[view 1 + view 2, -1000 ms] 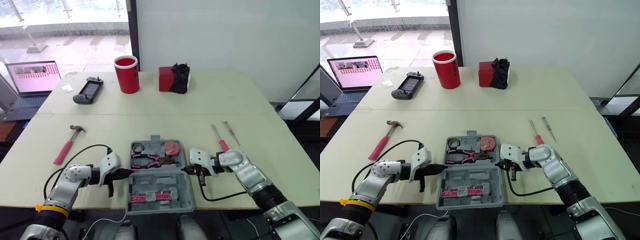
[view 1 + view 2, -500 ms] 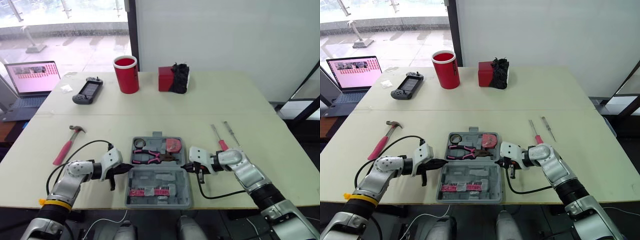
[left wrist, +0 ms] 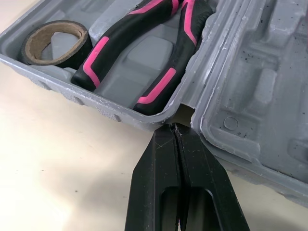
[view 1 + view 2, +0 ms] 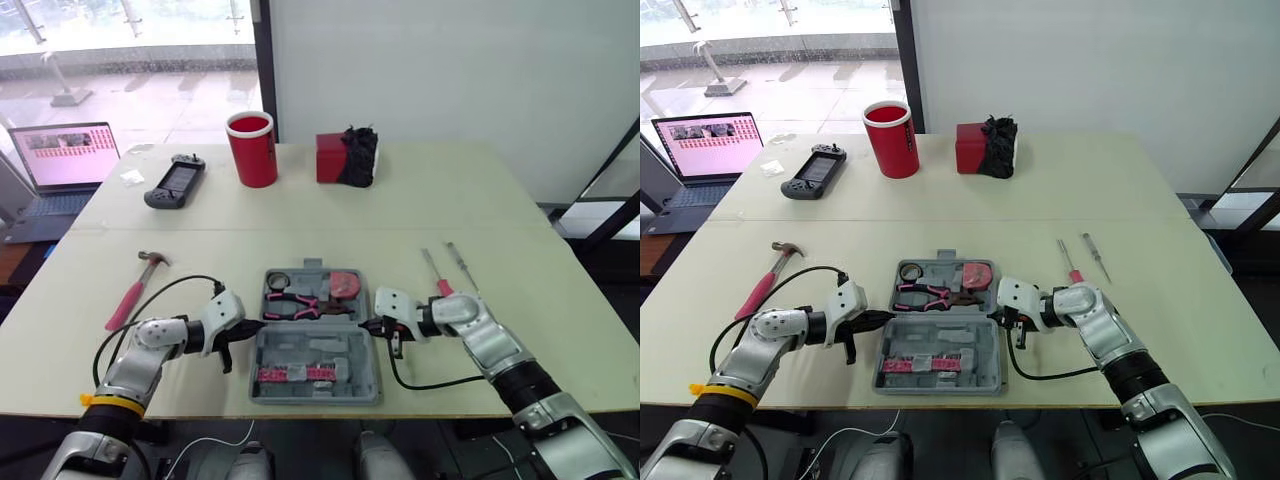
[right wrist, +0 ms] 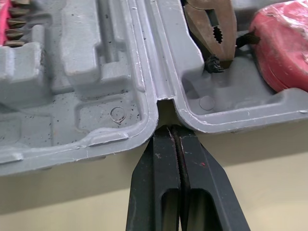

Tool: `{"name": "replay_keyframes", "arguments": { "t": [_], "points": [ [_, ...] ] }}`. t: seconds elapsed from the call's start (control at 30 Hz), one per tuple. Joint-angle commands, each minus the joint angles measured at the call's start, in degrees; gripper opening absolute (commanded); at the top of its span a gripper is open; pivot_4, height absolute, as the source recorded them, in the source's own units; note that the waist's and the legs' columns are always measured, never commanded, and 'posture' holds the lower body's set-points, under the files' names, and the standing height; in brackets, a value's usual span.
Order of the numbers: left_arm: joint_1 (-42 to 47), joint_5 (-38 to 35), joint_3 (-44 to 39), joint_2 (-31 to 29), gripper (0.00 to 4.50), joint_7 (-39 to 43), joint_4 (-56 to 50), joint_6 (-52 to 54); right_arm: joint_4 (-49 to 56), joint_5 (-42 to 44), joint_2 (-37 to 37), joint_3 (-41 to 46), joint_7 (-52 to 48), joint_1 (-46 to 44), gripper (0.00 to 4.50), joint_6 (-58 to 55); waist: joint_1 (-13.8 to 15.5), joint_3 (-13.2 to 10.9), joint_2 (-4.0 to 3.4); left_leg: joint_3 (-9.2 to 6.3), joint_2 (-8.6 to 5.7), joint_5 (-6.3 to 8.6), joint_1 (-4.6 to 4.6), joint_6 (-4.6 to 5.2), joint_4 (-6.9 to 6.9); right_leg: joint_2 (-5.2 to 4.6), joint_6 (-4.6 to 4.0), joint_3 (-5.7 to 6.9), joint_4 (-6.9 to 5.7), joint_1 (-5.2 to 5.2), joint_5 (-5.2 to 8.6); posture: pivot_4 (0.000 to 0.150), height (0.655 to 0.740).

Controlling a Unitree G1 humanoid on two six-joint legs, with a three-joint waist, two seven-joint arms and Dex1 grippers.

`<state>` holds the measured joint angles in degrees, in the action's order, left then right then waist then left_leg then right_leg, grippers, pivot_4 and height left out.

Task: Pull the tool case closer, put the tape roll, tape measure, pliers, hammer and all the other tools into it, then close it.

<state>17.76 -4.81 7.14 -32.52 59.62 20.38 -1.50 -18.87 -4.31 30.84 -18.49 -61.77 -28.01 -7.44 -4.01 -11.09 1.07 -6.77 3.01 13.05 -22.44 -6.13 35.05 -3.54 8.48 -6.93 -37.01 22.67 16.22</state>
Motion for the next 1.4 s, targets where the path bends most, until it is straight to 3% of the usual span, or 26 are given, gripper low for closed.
{"name": "replay_keyframes", "arguments": {
  "t": [0.03,0.7,1.4],
  "points": [
    [2.62,-0.57,0.53,1.55,0.03,0.26,-1.29,-2.13,-1.38,-1.29,-1.7,-0.9,2.02,-0.75,0.0,0.52,-0.01,0.0,0.0,0.0,0.0,0.0,0.0,0.0,0.0,0.0,0.0,0.0,0.0,0.0,0.0,0.15,0.74],
    [4.8,0.95,1.9,4.53,0.03,1.11,0.86,-2.77,-4.96,-1.78,-2.32,0.03,3.61,-1.68,0.0,1.28,0.08,0.0,0.0,0.0,0.0,0.0,0.0,0.0,0.0,0.0,0.02,0.0,0.01,-0.03,0.0,0.15,0.74],
    [5.6,1.15,1.44,4.99,0.03,0.85,2.63,-4.12,-1.02,-1.0,-0.2,1.6,1.92,2.46,0.0,-0.77,1.34,0.0,0.0,0.0,-0.02,0.0,-0.01,0.0,-0.02,-0.02,0.06,0.0,0.06,-0.05,0.03,0.15,0.74]
  ]
}}
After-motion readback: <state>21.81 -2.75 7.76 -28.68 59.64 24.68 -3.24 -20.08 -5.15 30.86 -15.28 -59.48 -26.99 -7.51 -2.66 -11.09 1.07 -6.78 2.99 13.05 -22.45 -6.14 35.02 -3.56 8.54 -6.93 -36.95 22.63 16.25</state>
